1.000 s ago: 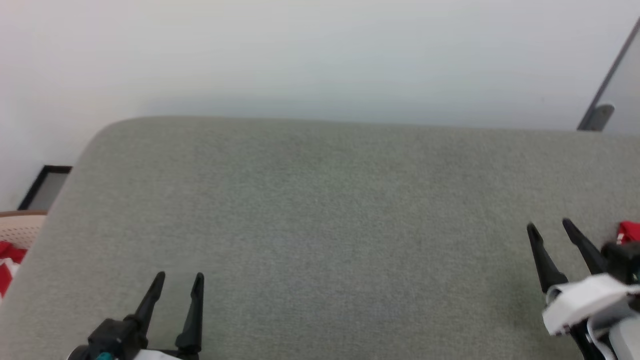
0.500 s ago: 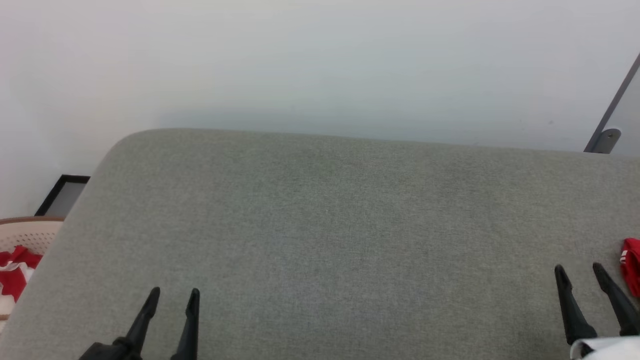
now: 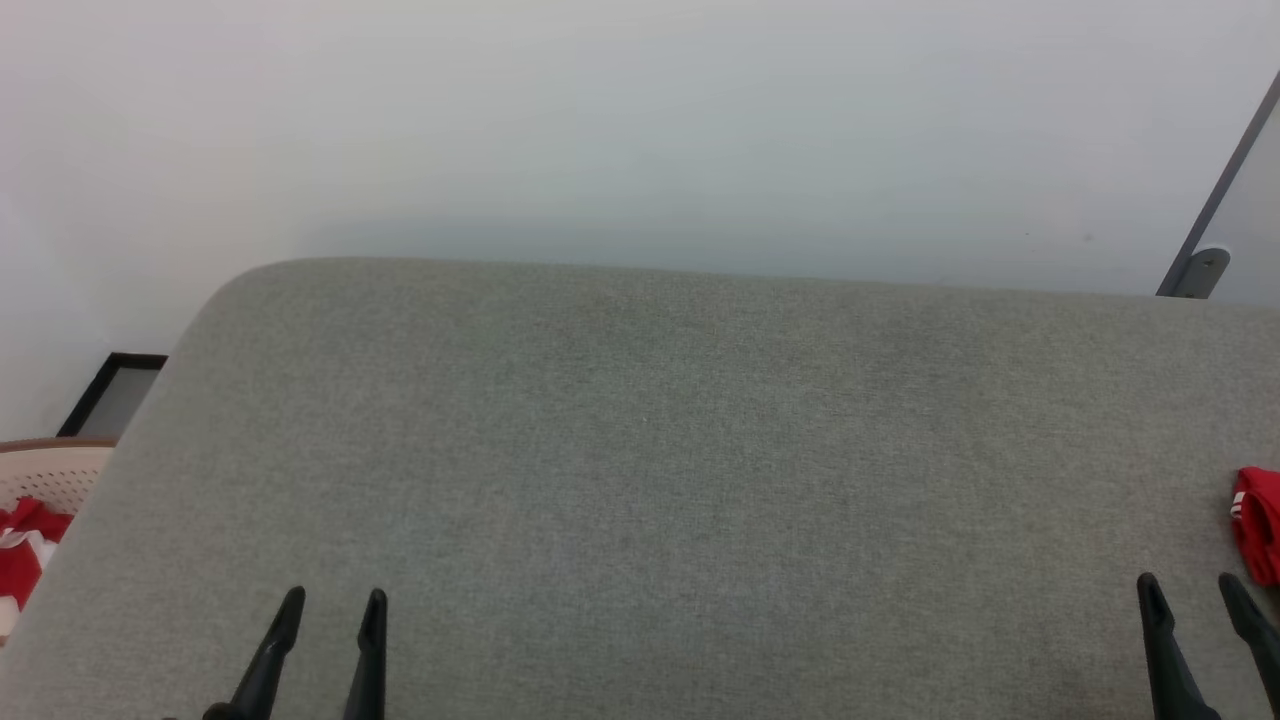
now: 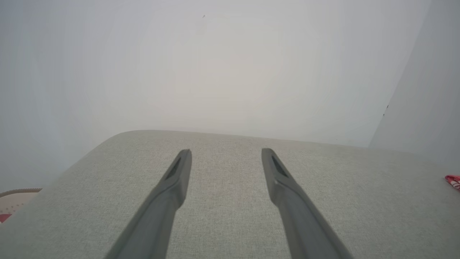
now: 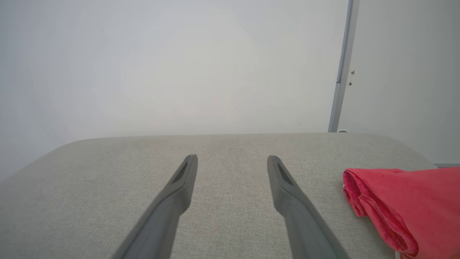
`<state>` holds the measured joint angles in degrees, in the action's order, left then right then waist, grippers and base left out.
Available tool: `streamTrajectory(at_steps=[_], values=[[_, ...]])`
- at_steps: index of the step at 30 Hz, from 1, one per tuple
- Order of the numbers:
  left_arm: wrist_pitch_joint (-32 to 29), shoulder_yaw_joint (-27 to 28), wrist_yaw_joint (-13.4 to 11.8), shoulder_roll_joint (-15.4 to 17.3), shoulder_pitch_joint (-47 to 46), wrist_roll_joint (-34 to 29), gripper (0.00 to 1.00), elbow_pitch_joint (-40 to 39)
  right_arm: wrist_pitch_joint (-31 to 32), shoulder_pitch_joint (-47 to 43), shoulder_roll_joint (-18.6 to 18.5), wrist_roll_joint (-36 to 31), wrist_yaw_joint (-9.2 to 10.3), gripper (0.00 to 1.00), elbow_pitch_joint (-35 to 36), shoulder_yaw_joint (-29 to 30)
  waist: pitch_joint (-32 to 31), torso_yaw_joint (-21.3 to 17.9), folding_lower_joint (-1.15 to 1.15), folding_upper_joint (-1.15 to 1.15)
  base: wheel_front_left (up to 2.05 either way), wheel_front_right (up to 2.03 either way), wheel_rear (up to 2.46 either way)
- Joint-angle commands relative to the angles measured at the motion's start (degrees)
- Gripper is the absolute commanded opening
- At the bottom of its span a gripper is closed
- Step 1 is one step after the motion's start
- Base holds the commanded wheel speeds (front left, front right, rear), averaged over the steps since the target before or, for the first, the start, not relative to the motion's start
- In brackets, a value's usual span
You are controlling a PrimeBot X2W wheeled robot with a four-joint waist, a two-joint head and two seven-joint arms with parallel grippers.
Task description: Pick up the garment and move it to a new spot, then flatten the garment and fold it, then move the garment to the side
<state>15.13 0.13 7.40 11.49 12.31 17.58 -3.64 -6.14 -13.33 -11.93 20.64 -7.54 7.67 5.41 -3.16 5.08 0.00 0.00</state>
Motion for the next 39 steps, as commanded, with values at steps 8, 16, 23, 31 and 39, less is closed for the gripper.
streamTrajectory(at_steps=[8, 16, 23, 31, 39], values=[[-0.03, -0.72, 0.12, 0.36, -0.32, 0.66, 1.0, -0.04, 0.84, -0.96, 0.74, -0.38, 0.11, 1.0, 1.79, 1.08, 0.18, 0.13, 0.0, 0.0, 0.0, 0.0, 0.0], [-0.03, -0.71, 0.12, -0.07, -0.36, 1.26, 1.0, 0.11, 1.04, -1.05, 0.86, -0.08, 0.1, 1.0, 2.17, 1.01, 0.15, 0.26, 0.0, 0.0, 0.0, 0.0, 0.0], [-0.03, -0.85, 0.13, -0.18, -0.33, 1.51, 1.0, 0.27, 0.76, -1.2, 1.24, 0.19, 0.1, 1.0, 1.82, 0.69, 0.03, 0.39, 0.0, 0.0, 0.0, 0.0, 0.0], [-0.04, -1.56, -0.01, -0.91, 0.13, 1.46, 0.0, 2.32, 0.9, -0.36, 1.93, 0.33, 0.0, 0.0, -0.2, 0.36, 0.16, 0.37, 0.0, 0.0, 0.0, 0.0, 0.0], [-1.5, -1.51, -0.09, -1.63, -0.98, 7.94, 0.0, 4.37, 1.78, 1.3, 2.76, 6.43, 0.0, 0.0, -3.04, -0.03, 0.32, 0.1, 0.0, 0.0, 0.0, 0.0, 0.0]])
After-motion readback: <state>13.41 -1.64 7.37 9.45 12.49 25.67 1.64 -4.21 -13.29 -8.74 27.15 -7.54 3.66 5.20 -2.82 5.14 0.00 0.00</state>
